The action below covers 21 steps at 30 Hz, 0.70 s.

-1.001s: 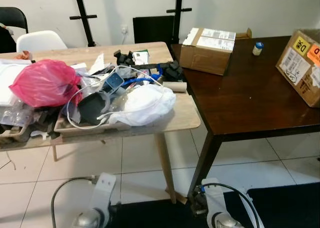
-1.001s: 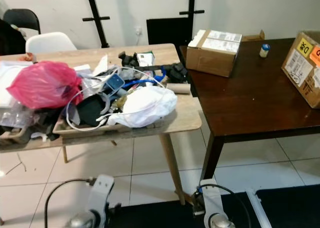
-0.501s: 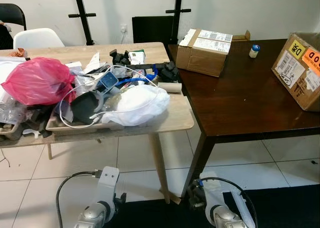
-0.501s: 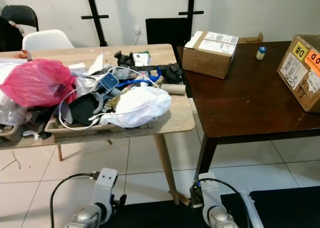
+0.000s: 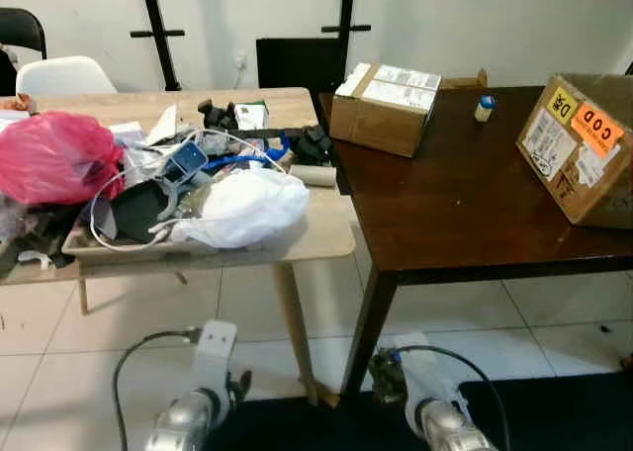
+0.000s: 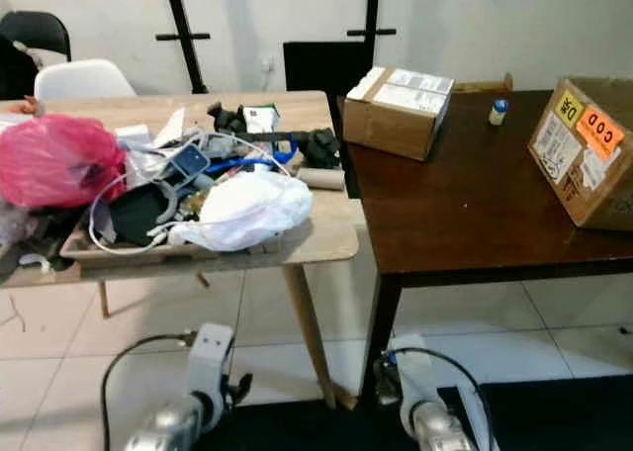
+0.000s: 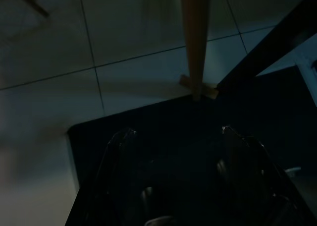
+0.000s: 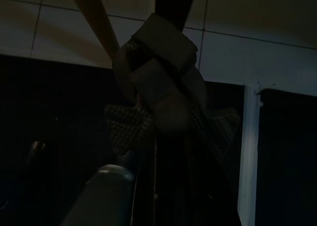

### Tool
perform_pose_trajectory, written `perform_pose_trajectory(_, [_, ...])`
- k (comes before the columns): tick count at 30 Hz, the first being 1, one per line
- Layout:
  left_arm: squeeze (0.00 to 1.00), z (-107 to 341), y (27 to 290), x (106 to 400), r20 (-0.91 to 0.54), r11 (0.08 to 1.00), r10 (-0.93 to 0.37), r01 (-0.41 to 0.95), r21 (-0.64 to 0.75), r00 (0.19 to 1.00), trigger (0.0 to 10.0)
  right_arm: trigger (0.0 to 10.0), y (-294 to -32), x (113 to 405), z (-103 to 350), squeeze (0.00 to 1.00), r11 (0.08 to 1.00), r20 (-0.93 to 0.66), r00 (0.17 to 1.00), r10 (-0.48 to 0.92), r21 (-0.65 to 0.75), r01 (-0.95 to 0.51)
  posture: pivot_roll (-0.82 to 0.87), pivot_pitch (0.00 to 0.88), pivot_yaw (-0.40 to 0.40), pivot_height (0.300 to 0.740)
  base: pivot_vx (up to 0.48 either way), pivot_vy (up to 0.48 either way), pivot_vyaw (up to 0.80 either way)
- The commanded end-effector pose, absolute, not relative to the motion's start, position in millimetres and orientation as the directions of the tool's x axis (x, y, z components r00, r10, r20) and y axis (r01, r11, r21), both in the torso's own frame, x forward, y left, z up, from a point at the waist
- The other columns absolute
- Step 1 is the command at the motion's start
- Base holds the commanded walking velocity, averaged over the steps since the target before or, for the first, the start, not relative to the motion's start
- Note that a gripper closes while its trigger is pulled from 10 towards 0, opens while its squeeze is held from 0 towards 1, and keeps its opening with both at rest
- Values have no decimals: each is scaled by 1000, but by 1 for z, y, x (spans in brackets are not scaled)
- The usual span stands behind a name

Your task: Picking trash to rubbish bin

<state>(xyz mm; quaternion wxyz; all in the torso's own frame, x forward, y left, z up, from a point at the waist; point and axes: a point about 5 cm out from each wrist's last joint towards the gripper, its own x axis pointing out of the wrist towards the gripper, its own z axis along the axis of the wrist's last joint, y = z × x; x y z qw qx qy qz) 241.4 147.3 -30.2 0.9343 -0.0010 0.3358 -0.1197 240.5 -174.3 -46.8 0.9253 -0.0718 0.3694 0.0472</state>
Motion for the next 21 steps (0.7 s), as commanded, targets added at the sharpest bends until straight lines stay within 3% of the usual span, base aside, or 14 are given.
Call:
perform_pose_trajectory(1, [0, -33, 142, 238, -634, 969, -236, 230, -93, 737, 10000, 10000, -182, 238, -48, 0, 984, -694, 720, 17, -115, -134, -31, 87, 0, 740, 0, -461, 0])
perform_pose_trajectory(21, [0, -32, 144, 242, -629, 972, -227, 215, -97, 743, 10000, 10000, -179, 240, -47, 0, 984, -689, 724, 30, -107, -142, -30, 90, 2, 740, 0, -454, 0])
